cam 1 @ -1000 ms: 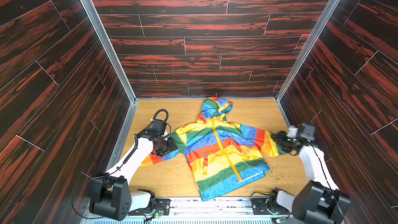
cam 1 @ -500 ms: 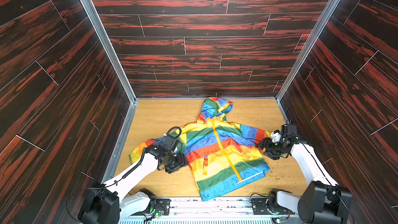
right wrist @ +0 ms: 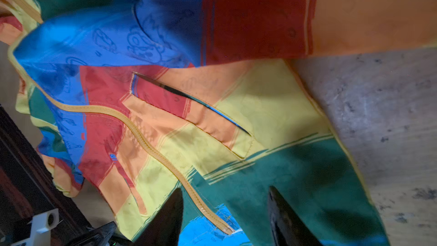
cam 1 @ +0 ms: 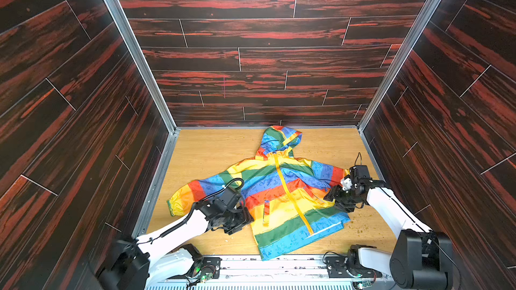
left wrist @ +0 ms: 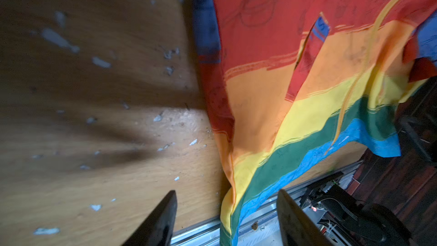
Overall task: Unzip the jacket
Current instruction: Flatten out the jacket at the center of the board.
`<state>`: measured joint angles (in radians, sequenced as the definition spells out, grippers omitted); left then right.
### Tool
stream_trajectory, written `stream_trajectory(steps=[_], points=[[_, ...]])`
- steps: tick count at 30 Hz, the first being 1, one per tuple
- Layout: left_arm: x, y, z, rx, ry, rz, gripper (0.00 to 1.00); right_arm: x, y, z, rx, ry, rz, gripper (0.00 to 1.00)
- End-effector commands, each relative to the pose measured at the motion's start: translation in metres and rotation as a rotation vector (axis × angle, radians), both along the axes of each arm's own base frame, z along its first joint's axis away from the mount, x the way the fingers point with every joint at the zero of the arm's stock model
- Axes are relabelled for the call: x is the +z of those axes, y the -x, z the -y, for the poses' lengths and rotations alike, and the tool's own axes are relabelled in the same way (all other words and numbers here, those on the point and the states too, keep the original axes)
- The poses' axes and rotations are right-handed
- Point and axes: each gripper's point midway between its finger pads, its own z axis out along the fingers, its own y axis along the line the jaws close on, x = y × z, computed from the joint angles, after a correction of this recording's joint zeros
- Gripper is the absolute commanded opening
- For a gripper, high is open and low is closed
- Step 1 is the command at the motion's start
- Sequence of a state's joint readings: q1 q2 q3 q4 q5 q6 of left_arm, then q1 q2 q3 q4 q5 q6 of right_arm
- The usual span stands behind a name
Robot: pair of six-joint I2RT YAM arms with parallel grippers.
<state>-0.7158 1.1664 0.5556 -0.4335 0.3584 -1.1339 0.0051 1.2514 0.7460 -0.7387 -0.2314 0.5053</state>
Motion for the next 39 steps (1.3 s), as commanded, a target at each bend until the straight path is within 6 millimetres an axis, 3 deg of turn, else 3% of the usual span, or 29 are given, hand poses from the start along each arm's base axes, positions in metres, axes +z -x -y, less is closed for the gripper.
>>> stream_trajectory(steps=[1, 3, 5, 8, 10, 15, 19, 22, 26, 27, 31, 34, 37, 39], points=[[0.001, -0.003, 0.021, -0.028, 0.008, 0.003, 0.67, -0.004, -0.003, 0.007, -0.023, 0.051, -0.015, 0.57], [-0.007, 0.001, 0.025, -0.027, 0.006, -0.014, 0.64, -0.004, -0.004, 0.008, -0.022, 0.059, -0.013, 0.57], [-0.015, 0.006, 0.025, -0.018, 0.006, -0.035, 0.53, -0.005, -0.004, 0.009, -0.015, 0.065, -0.012, 0.58], [-0.022, 0.018, 0.012, -0.018, -0.034, -0.058, 0.2, -0.004, -0.004, 0.009, -0.016, 0.066, -0.005, 0.58], [-0.023, 0.023, -0.009, -0.017, -0.118, -0.048, 0.02, -0.006, -0.003, 0.006, -0.017, 0.051, -0.007, 0.58], [-0.023, 0.03, -0.058, 0.026, -0.288, -0.02, 0.0, -0.01, 0.004, -0.007, -0.003, 0.019, -0.014, 0.54], [-0.024, 0.029, -0.094, 0.091, -0.346, -0.033, 0.0, -0.018, 0.016, -0.019, 0.149, 0.195, -0.089, 0.35], [-0.017, 0.018, -0.118, 0.164, -0.362, -0.007, 0.0, -0.024, 0.019, -0.031, 0.211, 0.23, -0.12, 0.22], [-0.008, 0.004, -0.123, 0.212, -0.337, 0.029, 0.57, -0.03, 0.017, -0.041, 0.217, 0.205, -0.113, 0.12], [-0.005, 0.004, -0.122, 0.217, -0.333, 0.015, 0.63, -0.032, 0.017, -0.039, 0.226, 0.229, -0.123, 0.11], [0.017, -0.018, -0.119, 0.238, -0.339, 0.073, 0.69, -0.039, 0.017, -0.035, 0.245, 0.276, -0.144, 0.11], [0.048, -0.049, -0.122, 0.24, -0.377, 0.195, 0.69, -0.034, 0.001, -0.04, 0.249, 0.274, -0.101, 0.12], [0.092, -0.093, -0.113, 0.205, -0.373, 0.374, 0.7, -0.022, -0.031, -0.052, 0.281, 0.255, -0.038, 0.12], [0.118, -0.119, -0.1, 0.138, -0.364, 0.459, 0.73, -0.008, -0.063, -0.068, 0.318, 0.209, 0.037, 0.12]])
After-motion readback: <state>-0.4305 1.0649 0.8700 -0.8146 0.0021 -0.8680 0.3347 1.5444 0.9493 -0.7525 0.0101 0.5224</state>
